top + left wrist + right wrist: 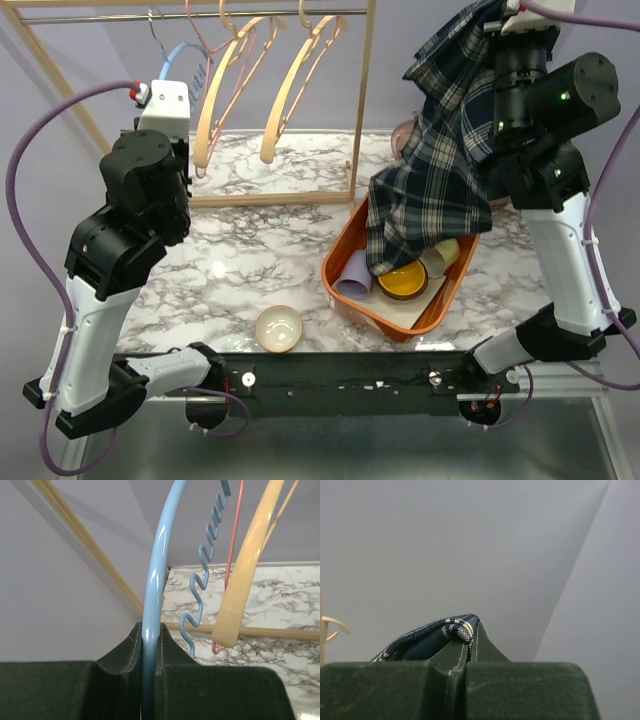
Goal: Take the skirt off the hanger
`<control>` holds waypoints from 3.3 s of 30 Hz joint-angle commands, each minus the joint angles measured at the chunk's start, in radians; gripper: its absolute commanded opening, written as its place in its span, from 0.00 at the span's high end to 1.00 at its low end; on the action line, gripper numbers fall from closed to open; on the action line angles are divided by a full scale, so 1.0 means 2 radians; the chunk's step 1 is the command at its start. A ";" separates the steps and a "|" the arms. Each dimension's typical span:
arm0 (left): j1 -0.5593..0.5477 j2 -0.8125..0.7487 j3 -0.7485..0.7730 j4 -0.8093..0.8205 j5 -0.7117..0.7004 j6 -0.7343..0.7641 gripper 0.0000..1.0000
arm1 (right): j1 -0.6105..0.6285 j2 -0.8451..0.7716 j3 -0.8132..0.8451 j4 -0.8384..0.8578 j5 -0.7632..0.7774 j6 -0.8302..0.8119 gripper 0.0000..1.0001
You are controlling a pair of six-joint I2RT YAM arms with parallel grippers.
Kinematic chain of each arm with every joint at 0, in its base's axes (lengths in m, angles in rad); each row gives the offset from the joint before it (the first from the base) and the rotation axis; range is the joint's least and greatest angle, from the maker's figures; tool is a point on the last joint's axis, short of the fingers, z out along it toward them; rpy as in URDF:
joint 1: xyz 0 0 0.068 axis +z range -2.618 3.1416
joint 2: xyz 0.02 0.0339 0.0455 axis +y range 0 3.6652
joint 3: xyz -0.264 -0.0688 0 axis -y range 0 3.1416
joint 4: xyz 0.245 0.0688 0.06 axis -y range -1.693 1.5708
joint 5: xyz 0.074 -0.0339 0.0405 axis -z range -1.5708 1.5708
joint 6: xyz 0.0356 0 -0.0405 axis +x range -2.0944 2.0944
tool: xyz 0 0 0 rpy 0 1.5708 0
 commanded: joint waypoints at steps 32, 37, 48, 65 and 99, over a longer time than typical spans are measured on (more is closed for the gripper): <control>0.298 0.123 0.083 0.131 0.268 0.015 1.00 | -0.268 0.219 0.221 0.271 -0.221 0.134 0.99; 0.298 0.123 0.127 0.095 0.277 -0.014 1.00 | -0.274 0.242 0.249 0.265 -0.227 0.158 0.99; 0.298 0.086 0.095 0.033 0.206 -0.022 1.00 | -0.278 0.238 0.262 0.224 -0.229 0.190 0.99; 0.298 0.044 0.013 0.024 0.241 -0.012 1.00 | -0.310 0.163 0.154 0.167 -0.239 0.263 0.99; 0.298 0.089 0.044 0.114 0.233 0.021 1.00 | -0.315 0.175 0.183 0.148 -0.249 0.263 0.99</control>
